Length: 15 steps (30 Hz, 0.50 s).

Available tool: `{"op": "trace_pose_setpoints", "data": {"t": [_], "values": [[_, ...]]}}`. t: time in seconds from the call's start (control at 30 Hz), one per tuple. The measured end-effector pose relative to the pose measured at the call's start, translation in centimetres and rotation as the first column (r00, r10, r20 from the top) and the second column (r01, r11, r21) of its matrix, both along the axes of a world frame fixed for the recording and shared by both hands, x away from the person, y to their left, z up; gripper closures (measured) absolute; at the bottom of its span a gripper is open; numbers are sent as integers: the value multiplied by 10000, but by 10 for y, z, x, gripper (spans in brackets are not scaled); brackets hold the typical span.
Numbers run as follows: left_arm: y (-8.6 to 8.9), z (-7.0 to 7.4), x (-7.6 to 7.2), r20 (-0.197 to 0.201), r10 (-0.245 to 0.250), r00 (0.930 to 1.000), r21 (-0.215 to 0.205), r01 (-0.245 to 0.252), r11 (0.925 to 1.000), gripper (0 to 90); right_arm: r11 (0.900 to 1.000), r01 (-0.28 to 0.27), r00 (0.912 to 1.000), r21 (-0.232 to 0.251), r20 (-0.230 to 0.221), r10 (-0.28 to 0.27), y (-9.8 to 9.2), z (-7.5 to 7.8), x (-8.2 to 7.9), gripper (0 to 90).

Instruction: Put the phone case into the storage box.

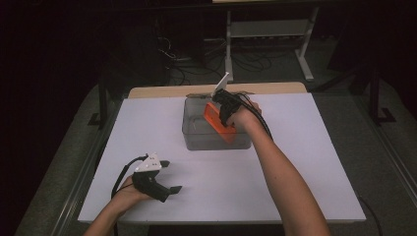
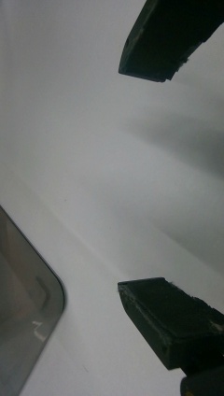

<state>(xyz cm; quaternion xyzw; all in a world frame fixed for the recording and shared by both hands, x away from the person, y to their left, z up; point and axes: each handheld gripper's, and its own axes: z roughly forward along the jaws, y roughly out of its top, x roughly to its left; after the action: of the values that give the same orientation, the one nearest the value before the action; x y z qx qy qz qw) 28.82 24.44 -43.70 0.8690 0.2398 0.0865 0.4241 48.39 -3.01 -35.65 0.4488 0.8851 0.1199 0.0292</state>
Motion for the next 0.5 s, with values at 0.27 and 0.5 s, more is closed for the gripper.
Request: {"op": "trace_pose_setpoints", "data": {"t": [0.27, 0.5], "values": [[0, 0, -1, 4, -6, 10000, -25, 6, 10000, 0, 9983, 583, 9981, 35, -214, -582, -5, 0, 2, 807], [-1, 1, -1, -12, -7, 10000, -56, 7, 10000, 0, 9926, 1211, 9920, 70, -377, -1208, -12, 0, 3, 810]]}}
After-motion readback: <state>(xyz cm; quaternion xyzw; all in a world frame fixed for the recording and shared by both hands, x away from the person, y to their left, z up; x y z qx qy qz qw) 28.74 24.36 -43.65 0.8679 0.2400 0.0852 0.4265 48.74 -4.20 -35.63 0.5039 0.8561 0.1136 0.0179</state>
